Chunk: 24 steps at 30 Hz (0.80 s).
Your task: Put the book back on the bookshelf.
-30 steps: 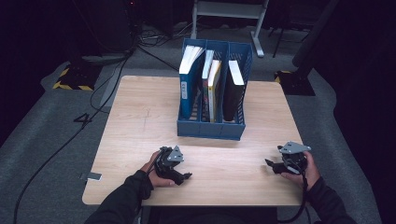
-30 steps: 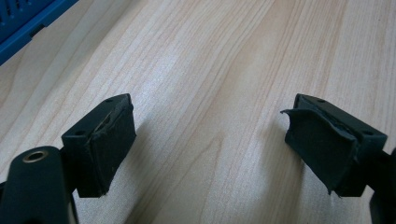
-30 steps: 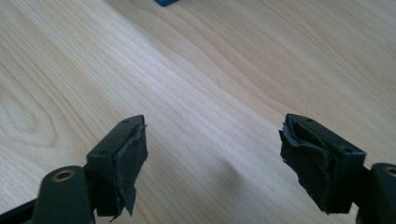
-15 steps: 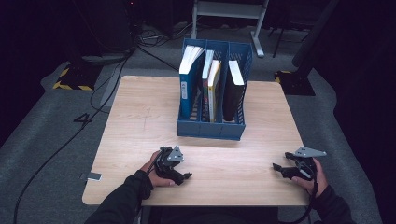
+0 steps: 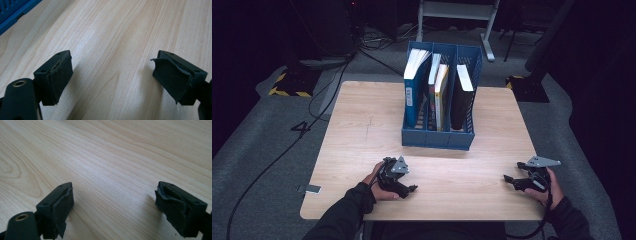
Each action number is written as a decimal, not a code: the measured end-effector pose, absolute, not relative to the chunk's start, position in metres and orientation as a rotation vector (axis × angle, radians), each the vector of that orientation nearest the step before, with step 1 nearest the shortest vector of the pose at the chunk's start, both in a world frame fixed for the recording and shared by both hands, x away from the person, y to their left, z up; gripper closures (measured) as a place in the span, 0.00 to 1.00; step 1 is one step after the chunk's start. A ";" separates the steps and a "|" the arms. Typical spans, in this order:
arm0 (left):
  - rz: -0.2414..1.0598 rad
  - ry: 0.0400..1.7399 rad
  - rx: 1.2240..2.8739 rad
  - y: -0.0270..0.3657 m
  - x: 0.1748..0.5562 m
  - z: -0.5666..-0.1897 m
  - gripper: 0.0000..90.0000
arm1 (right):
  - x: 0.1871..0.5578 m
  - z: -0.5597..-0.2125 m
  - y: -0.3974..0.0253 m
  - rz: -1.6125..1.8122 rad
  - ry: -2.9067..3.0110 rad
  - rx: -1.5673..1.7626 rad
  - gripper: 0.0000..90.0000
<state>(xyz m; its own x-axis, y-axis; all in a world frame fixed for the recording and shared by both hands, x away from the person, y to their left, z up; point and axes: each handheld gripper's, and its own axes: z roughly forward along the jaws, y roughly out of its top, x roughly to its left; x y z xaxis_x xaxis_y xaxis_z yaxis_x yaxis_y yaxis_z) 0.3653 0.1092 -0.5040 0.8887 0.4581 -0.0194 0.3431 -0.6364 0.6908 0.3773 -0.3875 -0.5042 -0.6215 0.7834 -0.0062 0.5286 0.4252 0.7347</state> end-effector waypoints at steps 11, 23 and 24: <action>0.198 0.564 2.322 0.110 0.366 -0.504 0.17 | 0.380 -0.504 -0.389 1.025 2.348 1.111 0.16; 0.194 0.560 2.322 0.109 0.368 -0.504 0.17 | 0.380 -0.504 -0.389 1.025 2.349 1.111 0.16; 0.194 0.560 2.322 0.109 0.368 -0.504 0.17 | 0.380 -0.504 -0.389 1.025 2.349 1.110 0.16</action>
